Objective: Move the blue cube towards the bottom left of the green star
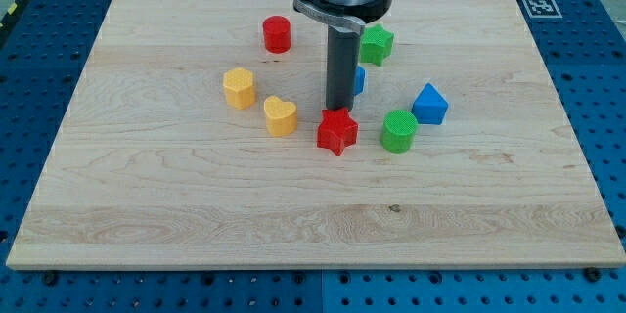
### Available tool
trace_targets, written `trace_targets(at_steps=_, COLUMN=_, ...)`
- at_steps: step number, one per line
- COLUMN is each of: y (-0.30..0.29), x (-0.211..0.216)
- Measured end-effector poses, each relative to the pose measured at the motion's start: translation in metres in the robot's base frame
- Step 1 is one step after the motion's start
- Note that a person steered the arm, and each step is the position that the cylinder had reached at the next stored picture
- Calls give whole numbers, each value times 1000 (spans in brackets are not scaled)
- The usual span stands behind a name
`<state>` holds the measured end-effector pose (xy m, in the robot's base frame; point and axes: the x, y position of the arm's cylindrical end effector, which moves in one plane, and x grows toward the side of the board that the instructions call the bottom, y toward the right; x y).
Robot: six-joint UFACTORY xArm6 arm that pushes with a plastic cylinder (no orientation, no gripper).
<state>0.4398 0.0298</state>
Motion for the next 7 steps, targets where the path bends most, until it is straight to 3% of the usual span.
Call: trace_targets(at_steps=7, y=11, x=-11)
